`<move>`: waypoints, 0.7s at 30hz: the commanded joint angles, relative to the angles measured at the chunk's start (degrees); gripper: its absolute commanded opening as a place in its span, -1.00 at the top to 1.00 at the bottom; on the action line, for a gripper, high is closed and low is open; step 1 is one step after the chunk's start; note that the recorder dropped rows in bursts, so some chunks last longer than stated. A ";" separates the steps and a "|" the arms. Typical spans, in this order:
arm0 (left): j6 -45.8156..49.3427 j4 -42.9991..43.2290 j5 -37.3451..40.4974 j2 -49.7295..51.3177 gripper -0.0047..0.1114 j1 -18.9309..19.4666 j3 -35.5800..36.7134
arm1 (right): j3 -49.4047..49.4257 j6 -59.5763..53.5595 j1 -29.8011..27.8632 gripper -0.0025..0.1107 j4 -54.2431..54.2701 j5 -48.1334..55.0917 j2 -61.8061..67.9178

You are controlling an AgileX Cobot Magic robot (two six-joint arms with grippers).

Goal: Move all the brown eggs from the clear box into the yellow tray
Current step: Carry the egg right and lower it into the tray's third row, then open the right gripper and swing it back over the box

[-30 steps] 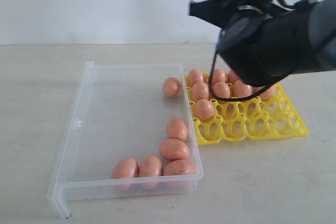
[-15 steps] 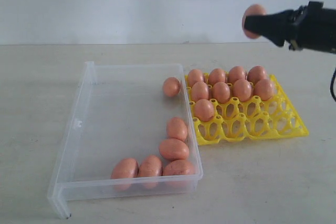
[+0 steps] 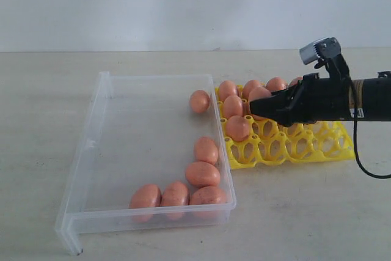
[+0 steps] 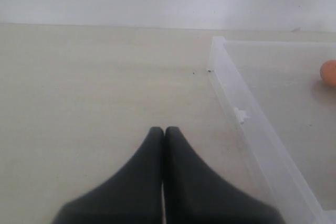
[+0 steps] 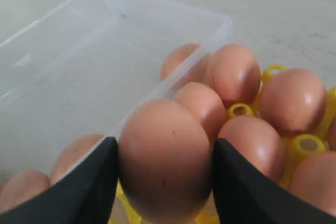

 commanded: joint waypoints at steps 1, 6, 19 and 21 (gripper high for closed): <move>-0.12 0.05 -0.10 -0.03 0.99 -0.22 0.17 | 0.24 -0.69 0.04 0.96 -0.29 2.88 1.65; -0.12 0.05 -0.10 -0.03 0.99 -0.22 0.17 | 0.24 -0.69 0.04 0.96 -0.18 2.99 2.88; -0.12 0.05 -0.10 -0.03 0.99 -0.22 0.17 | 0.24 -4.60 0.04 0.92 2.96 3.86 2.94; -0.12 0.05 -0.10 -0.03 0.99 -0.22 0.17 | 0.24 -4.60 0.04 0.78 2.95 3.86 2.94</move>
